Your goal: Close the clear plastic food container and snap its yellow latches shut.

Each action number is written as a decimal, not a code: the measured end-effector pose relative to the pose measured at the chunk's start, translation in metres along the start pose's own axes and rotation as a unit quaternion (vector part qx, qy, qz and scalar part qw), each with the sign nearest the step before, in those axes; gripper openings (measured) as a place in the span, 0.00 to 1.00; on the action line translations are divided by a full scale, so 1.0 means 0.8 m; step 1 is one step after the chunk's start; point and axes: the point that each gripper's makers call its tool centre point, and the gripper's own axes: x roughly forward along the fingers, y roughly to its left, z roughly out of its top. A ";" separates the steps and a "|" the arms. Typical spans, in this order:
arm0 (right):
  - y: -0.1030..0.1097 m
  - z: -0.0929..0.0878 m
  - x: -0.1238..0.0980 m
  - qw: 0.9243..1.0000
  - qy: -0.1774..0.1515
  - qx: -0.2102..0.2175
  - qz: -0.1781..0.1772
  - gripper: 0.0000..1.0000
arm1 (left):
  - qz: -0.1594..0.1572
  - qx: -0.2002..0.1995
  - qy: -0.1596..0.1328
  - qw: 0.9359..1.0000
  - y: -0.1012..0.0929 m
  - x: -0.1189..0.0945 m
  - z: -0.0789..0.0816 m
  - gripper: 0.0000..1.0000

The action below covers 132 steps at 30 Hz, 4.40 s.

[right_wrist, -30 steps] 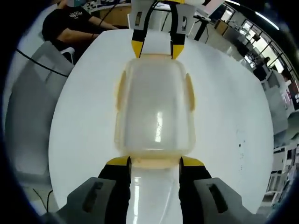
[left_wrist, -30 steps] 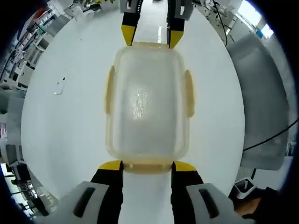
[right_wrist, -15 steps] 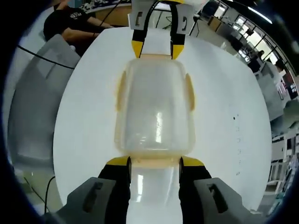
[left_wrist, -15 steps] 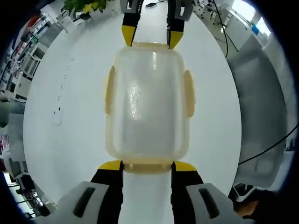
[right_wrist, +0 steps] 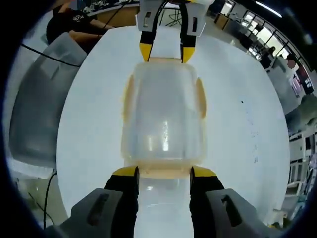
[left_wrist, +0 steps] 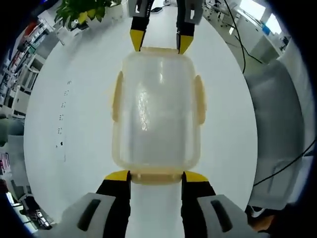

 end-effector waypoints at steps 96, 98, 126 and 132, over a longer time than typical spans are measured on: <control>0.001 -0.086 -0.021 0.755 -0.163 0.625 0.109 0.35 | -0.117 -0.648 -0.162 0.735 0.003 0.023 0.067 0.21; 0.004 -0.082 -0.019 0.758 -0.160 0.622 0.114 0.33 | -0.105 -0.633 -0.145 0.753 -0.001 0.028 0.063 0.20; 0.006 -0.082 -0.008 0.789 -0.123 0.593 0.104 0.22 | -0.112 -0.640 -0.119 0.751 -0.010 0.031 0.073 0.12; 0.000 -0.077 -0.004 0.771 -0.136 0.613 0.104 0.21 | -0.114 -0.647 -0.115 0.745 -0.012 0.032 0.073 0.12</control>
